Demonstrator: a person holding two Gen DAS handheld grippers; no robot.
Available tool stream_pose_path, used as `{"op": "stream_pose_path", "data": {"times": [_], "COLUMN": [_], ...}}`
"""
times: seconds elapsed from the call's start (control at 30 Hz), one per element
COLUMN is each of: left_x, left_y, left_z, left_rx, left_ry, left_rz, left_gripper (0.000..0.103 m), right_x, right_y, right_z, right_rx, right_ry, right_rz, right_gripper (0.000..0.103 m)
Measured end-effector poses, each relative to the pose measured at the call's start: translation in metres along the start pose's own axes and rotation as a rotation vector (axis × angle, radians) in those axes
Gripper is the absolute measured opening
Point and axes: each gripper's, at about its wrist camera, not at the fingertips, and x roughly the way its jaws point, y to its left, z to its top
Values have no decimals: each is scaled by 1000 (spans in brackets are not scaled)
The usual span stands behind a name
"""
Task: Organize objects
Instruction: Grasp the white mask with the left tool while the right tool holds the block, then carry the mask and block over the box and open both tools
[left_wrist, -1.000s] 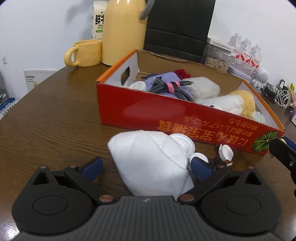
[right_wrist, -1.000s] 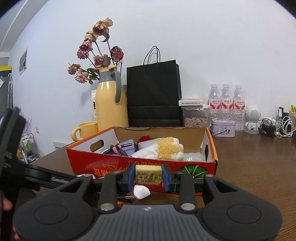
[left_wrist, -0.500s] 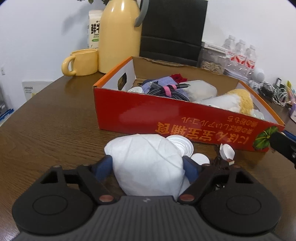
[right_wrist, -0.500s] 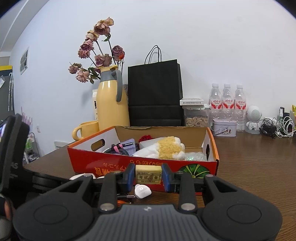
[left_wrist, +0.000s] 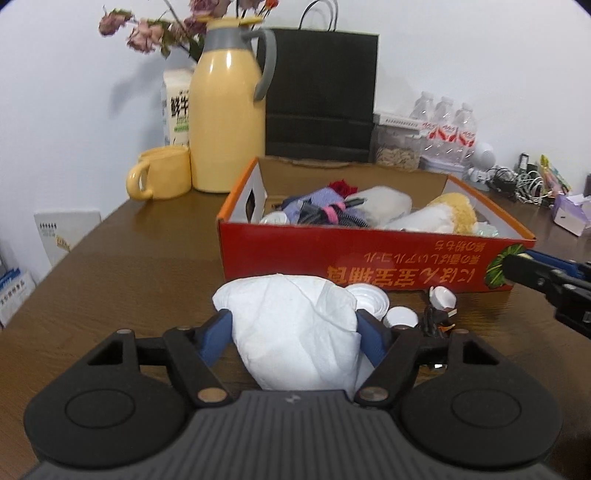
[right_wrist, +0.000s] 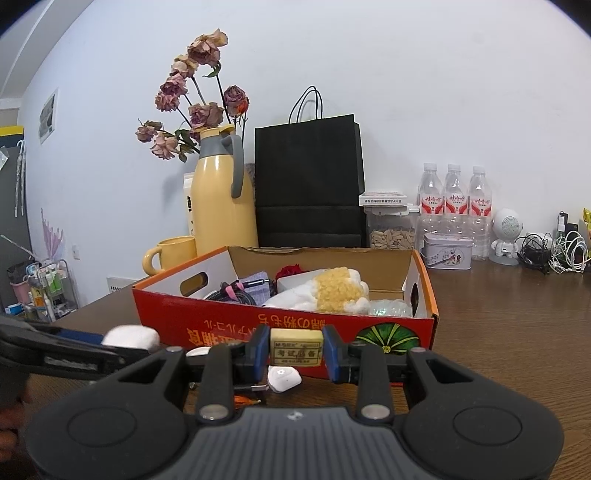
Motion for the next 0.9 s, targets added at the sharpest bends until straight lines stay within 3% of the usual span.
{"op": "stream_pose_path", "data": {"times": [0.23,0.5,0.67,0.9], "left_x": [-14,0,25,76], "left_y": [0,-8,-14,-25], "left_z": [25,71,93,111], "left_rx": [50,78,65,39], "left_ry": [-92,-193,-227,-241], "left_rz": [-31,-66,-86,-52], "left_gripper": [74,75,75,75], "right_x": [-2,14,46,109], "right_y": [4,5,1,-14], "right_z": [7,47,75,88], "right_rx": [-25,-70,-73,4], "right_ry": [-22,-68,-83,-37], "right_rz": [5,-44,-87,-122], "right_gripper": [30,30,30,30]}}
